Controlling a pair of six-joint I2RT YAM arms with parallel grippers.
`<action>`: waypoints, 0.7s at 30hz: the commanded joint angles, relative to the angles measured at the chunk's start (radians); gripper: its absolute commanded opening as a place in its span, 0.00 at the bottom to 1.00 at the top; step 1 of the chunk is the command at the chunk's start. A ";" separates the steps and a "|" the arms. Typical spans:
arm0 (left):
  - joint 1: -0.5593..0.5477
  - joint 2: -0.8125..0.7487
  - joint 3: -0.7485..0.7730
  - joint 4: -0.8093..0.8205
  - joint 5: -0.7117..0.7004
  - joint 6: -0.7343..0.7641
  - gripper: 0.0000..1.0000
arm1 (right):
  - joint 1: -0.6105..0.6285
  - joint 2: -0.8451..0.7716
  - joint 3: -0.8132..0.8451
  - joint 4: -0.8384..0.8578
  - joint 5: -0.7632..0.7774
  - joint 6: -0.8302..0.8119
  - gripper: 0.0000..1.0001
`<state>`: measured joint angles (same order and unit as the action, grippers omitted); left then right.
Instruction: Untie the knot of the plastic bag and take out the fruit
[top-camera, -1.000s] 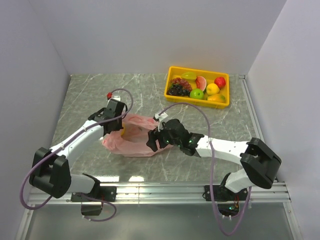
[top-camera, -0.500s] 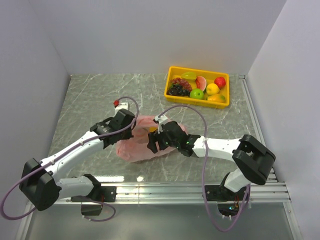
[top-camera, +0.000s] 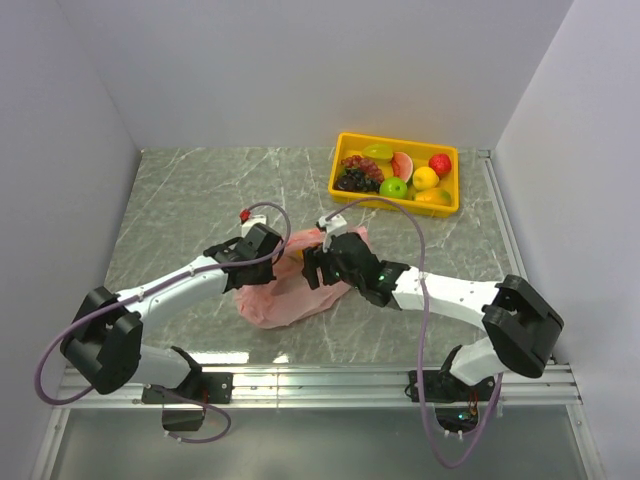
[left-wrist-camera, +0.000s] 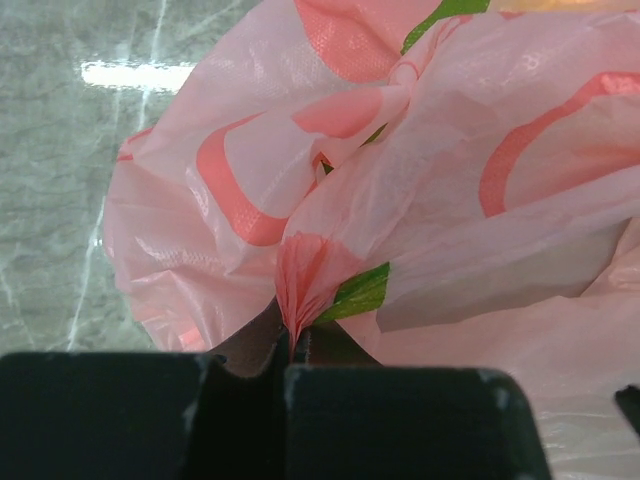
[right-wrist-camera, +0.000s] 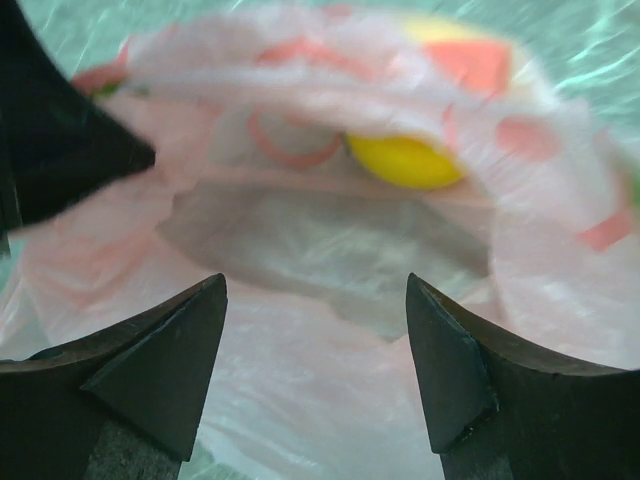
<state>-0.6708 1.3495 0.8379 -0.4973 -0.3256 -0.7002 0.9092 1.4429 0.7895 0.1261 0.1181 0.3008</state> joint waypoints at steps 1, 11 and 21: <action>0.004 0.010 0.033 0.055 0.025 -0.001 0.01 | -0.027 0.013 0.089 -0.016 0.066 -0.025 0.79; 0.030 0.027 0.133 0.005 0.014 0.074 0.00 | -0.136 0.177 0.299 -0.043 0.083 -0.137 0.79; 0.088 0.131 0.227 -0.038 0.125 0.169 0.00 | -0.242 0.433 0.499 -0.108 -0.061 -0.137 0.66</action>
<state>-0.5957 1.4509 1.0035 -0.5091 -0.2550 -0.5858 0.6960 1.8259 1.2312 0.0448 0.1081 0.1585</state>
